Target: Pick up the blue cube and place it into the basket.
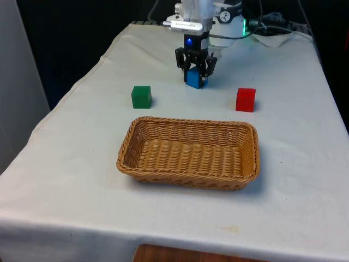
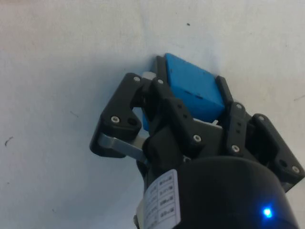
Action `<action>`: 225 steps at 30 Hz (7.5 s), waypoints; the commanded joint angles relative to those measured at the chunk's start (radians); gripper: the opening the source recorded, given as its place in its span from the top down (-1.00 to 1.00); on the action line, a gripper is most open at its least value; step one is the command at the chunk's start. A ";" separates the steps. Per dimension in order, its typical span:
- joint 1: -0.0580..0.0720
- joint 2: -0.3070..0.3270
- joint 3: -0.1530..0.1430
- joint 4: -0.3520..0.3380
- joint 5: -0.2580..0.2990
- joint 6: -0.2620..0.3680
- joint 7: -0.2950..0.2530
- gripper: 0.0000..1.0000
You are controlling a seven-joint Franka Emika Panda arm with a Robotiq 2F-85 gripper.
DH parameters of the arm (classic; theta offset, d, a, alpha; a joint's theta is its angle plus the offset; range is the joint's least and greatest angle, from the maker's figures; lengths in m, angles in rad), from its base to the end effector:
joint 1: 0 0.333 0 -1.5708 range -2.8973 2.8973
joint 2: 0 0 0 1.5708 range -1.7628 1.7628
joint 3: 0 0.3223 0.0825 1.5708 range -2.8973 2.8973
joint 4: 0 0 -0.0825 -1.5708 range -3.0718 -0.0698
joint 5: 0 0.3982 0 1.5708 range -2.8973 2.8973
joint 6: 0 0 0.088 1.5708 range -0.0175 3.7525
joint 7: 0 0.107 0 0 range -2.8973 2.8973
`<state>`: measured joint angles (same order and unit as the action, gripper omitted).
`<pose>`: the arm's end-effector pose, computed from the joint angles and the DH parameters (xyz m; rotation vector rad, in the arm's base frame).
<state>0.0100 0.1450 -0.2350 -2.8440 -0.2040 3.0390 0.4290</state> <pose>0.3558 -0.0707 0.1573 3.0089 -0.6860 0.0867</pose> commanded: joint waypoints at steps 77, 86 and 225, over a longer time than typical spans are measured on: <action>0.018 -0.562 -0.012 0.123 0.018 -0.673 -0.322 0.94; 0.027 -0.473 -0.001 0.202 0.053 -0.677 -0.363 0.94; 0.033 0.796 0.134 1.624 0.144 -0.803 -0.482 0.94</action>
<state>0.0480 0.9360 -0.1090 -1.2270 -0.0680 2.2450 -0.0450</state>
